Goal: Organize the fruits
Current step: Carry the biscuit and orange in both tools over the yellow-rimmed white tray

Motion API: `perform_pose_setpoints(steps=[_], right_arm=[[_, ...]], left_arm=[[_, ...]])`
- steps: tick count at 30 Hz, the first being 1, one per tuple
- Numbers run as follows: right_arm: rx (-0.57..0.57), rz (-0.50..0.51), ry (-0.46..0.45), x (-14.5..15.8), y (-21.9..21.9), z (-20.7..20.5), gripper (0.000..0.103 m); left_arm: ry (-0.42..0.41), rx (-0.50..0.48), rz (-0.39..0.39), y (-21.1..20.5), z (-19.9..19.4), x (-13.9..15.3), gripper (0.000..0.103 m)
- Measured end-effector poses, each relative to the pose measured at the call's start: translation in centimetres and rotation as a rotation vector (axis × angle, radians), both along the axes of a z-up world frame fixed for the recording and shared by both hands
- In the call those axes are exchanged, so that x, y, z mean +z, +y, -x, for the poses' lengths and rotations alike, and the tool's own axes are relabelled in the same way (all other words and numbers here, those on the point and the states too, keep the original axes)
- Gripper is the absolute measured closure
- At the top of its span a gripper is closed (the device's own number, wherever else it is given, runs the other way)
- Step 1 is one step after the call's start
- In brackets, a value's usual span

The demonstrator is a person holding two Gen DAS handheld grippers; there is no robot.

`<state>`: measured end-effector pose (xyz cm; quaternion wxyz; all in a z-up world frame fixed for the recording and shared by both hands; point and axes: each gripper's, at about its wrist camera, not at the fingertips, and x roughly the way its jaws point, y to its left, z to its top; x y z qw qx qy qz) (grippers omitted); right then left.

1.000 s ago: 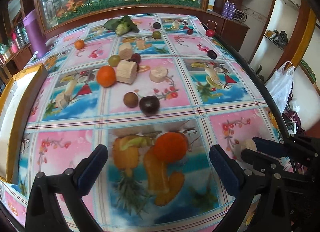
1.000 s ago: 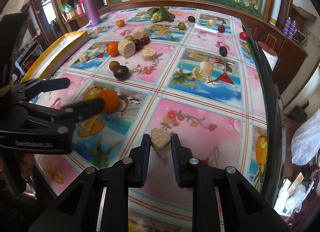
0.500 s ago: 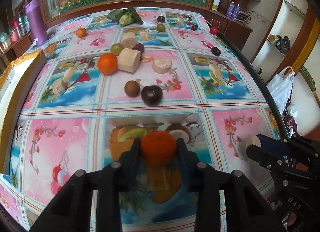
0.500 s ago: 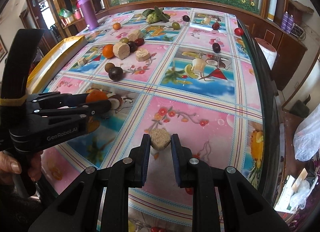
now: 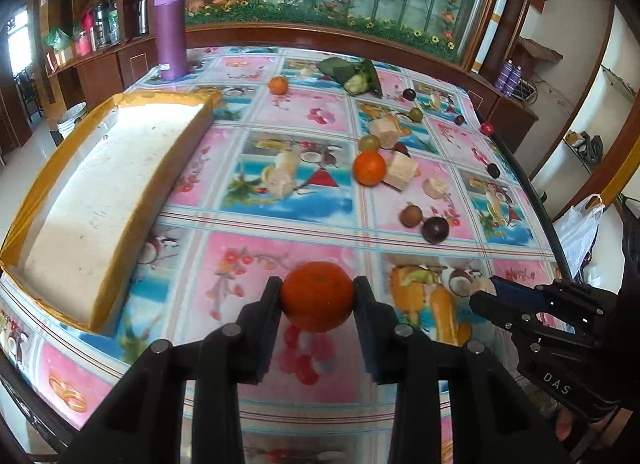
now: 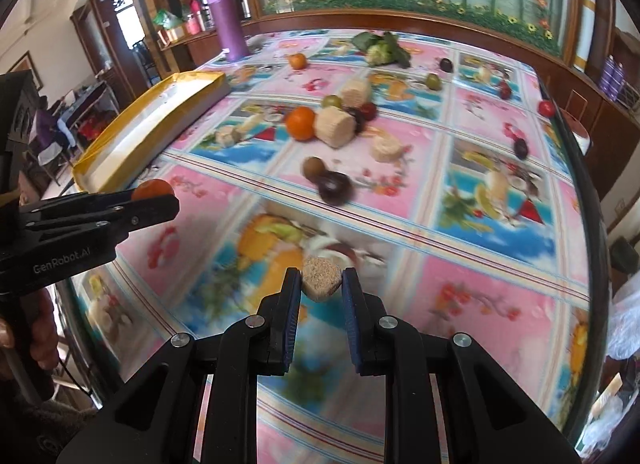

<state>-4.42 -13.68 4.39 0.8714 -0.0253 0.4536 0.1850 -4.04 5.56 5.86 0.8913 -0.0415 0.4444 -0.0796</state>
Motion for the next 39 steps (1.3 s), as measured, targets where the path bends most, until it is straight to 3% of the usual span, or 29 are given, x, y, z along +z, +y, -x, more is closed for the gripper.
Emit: perform_pose_setpoints(steps=[14,24,39], right_arm=[[0.205,0.033,-0.041,2.7,17.3,-5.1,0.083],[0.337,0.057,-0.033,1.7,28.0,-9.1,0.083],[0.369,0.116,0.028,-1.7,31.4,-10.7,0.083]], left_arm=[[-0.037,0.161,0.026,14.5,-2.2,1.1,0.065],[-0.003,0.269,-0.056,21.6,-4.4,-0.8,0.065],[0.067,0.274,-0.066,23.4,-6.3,-3.7,0.065]])
